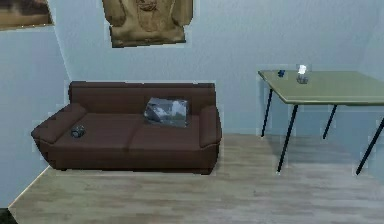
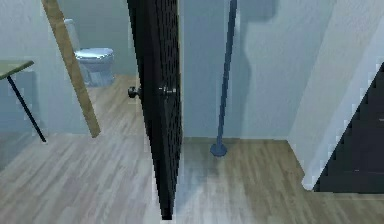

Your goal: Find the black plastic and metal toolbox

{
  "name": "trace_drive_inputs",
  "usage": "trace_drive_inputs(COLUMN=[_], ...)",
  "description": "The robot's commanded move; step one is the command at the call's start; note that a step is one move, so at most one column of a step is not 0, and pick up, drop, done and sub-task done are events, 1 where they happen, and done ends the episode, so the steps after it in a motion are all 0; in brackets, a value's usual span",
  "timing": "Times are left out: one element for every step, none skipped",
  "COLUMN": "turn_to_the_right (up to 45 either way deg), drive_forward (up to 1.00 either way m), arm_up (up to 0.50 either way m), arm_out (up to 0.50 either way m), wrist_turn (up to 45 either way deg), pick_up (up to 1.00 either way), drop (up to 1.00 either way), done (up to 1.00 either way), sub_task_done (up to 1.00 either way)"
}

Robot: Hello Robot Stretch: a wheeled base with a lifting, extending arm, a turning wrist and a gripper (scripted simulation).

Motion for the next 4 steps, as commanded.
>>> trace_drive_inputs(turn_to_the_right=[0.0, -18.0, 0.0, -45.0], drive_forward=[0.05, 0.00, 0.65, 0.00], arm_up=[0.00, 0.00, 0.00, 0.00], arm_out=[0.00, 0.00, 0.00, 0.00], wrist_turn=[0.0, 0.0, 0.0, 0.0], pick_up=[0.00, 0.00, 0.00, 0.00], drop=[0.00, 0.00, 0.00, 0.00], done=[0.00, 0.00, 0.00, 0.00], sub_task_done=[0.00, 0.00, 0.00, 0.00])
